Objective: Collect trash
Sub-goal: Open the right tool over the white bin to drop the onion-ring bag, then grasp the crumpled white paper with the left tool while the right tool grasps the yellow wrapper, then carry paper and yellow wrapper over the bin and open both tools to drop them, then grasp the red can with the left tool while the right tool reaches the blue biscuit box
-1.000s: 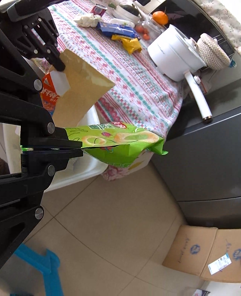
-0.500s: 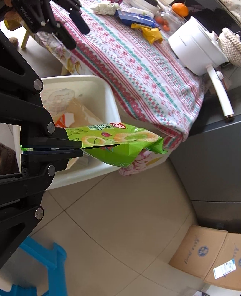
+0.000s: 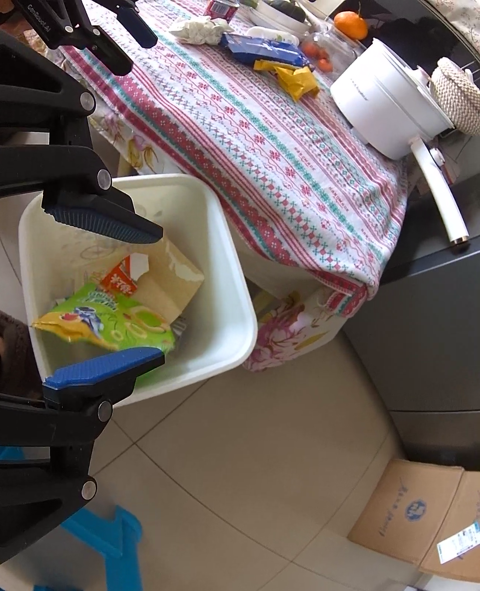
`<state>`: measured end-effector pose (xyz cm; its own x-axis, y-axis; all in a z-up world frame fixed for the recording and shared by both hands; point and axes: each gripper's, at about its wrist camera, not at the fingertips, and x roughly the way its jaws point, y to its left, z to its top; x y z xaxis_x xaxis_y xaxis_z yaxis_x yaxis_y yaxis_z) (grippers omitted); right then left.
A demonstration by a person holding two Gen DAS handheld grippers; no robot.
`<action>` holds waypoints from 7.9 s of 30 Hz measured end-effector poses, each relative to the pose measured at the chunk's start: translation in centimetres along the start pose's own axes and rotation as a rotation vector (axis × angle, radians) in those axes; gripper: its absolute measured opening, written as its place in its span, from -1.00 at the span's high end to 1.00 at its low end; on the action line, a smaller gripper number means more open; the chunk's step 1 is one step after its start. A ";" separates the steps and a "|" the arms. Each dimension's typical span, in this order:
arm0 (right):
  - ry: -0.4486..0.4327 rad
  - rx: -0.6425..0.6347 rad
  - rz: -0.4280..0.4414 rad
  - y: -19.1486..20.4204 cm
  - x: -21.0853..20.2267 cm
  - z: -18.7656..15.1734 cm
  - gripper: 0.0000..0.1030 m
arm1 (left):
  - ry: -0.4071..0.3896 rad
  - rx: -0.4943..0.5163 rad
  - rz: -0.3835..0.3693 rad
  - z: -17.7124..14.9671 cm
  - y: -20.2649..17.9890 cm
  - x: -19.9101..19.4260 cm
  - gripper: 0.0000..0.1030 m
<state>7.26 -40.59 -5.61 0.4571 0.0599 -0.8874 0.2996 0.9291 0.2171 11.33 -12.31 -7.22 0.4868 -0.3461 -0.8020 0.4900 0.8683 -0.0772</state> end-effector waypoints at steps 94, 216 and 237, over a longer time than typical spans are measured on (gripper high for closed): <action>0.022 -0.241 0.290 31.2 24.1 15.8 0.29 | -0.064 -0.400 0.206 -0.2 26.3 -6.4 0.40; 0.085 -0.280 0.018 15.0 5.2 3.6 -0.41 | -0.119 -0.376 0.253 2.0 19.9 -3.6 -0.65; 0.127 -0.318 0.077 20.8 7.2 2.7 -0.43 | -0.115 -0.534 0.337 3.9 27.8 3.9 -0.07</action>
<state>19.08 -21.80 -6.40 0.3542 0.1603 -0.9213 -0.0164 0.9861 0.1653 29.64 9.09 -10.19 0.6403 -0.0334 -0.7674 -0.1169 0.9832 -0.1404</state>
